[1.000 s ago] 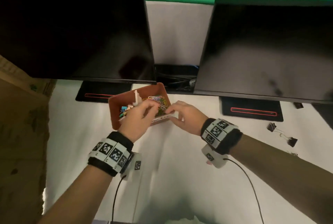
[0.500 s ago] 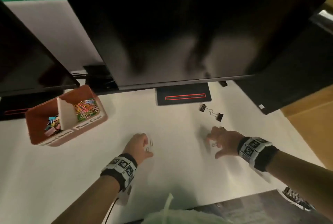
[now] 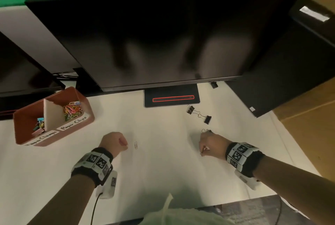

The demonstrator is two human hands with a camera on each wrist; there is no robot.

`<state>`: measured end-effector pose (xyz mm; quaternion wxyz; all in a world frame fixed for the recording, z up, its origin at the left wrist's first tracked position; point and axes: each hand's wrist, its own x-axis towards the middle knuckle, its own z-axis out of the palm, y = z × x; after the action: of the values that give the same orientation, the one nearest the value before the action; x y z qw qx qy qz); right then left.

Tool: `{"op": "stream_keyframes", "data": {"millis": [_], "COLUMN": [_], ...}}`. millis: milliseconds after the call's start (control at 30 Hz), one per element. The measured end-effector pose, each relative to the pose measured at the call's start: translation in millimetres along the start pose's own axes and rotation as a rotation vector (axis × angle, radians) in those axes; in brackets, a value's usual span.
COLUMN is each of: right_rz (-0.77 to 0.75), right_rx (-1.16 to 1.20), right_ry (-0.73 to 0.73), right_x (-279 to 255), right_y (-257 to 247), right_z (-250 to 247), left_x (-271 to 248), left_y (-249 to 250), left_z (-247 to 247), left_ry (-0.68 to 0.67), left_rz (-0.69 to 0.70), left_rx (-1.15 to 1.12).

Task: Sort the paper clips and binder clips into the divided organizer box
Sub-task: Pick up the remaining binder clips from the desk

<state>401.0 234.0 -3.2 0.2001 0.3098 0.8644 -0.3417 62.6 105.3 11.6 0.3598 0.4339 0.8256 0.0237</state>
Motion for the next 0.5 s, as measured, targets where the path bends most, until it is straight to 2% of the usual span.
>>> {"op": "stream_keyframes", "data": {"millis": [100,167,233,333,500], "right_rz": [-0.002,0.052,0.125,0.161,0.136], "right_rx": [0.128,0.181,0.187,0.200,0.160], "right_ry": [0.144,0.215,0.205,0.135,0.096], "right_x": [-4,-4,-3,2,8], "right_y": [9,19,28,34,37], "right_z": [-14,-19,-20,-15,-16], "left_x": [7,17,28,38,53], "left_y": [28,57,90,138,187], "left_z": [-14,-14,-5,17,49], "left_ry": [0.049,0.097,0.126,0.098,-0.048], "left_rz": [0.131,0.246,0.358,0.486,0.508], "left_rx": [0.012,-0.013,-0.106,-0.212,-0.123]}}
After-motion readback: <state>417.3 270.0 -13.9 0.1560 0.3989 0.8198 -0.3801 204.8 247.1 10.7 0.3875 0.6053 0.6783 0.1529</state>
